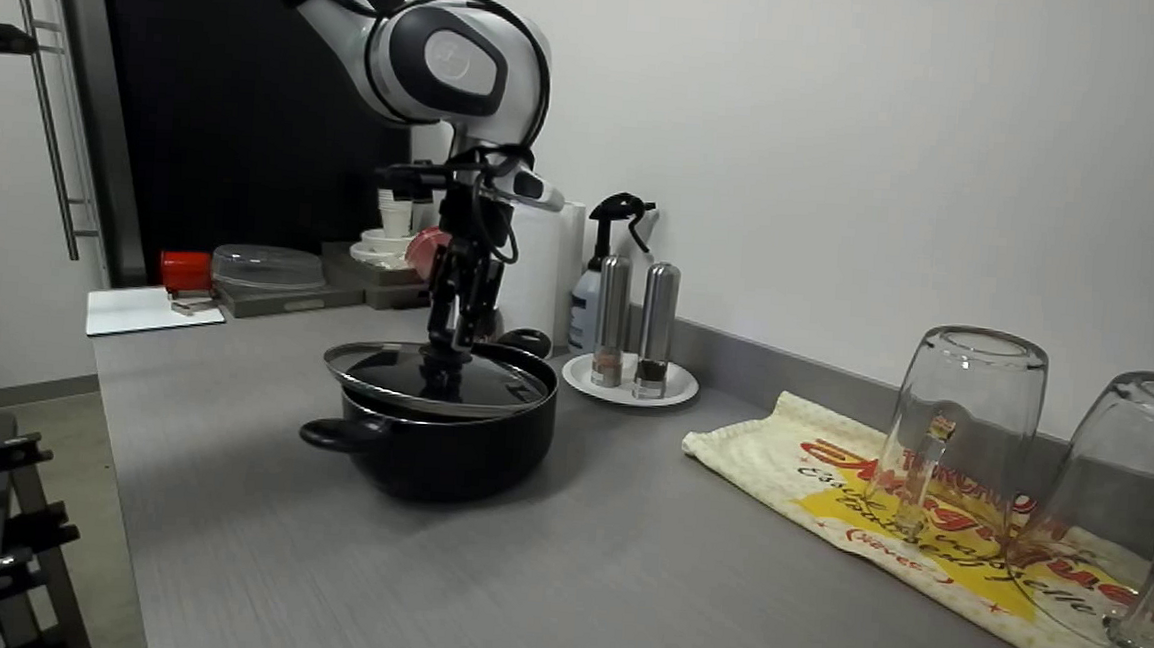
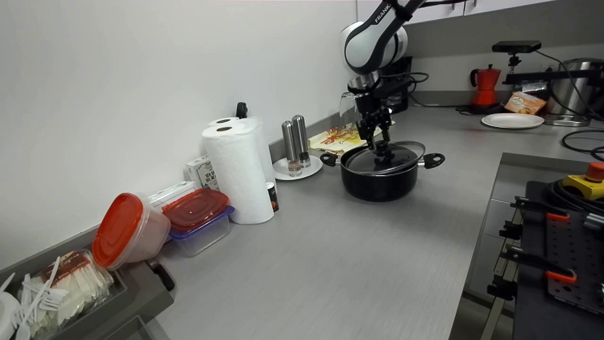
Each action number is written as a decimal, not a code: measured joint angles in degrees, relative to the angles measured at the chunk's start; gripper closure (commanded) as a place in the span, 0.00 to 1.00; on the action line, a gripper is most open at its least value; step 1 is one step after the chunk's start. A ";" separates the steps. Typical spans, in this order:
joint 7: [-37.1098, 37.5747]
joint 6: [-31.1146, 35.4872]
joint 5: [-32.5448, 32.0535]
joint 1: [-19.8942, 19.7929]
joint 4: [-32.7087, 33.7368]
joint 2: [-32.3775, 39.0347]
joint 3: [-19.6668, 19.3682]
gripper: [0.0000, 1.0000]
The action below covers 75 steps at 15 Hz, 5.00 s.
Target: Remove the lid from the pot and put it on the base top
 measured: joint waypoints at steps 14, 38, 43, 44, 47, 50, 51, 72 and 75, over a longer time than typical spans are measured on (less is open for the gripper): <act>-0.24 0.17 -0.26 -0.12 2.27 -0.22 -0.17 0.75; -0.14 12.22 1.15 13.15 2.12 -3.07 11.49 0.75; -0.96 18.20 1.15 15.38 -0.48 0.98 13.55 0.75; -1.09 19.06 1.15 15.76 -0.99 1.80 13.80 0.75; -1.44 21.63 1.09 16.95 -2.27 4.17 14.46 0.75; -1.82 24.82 0.02 18.34 -2.96 6.11 14.51 0.75; -1.84 25.80 -0.52 18.76 -3.04 6.72 14.42 0.75; -11.27 26.26 -4.36 17.26 -7.34 8.15 14.55 0.50; -11.94 24.50 -3.33 15.46 -9.44 6.49 15.13 0.50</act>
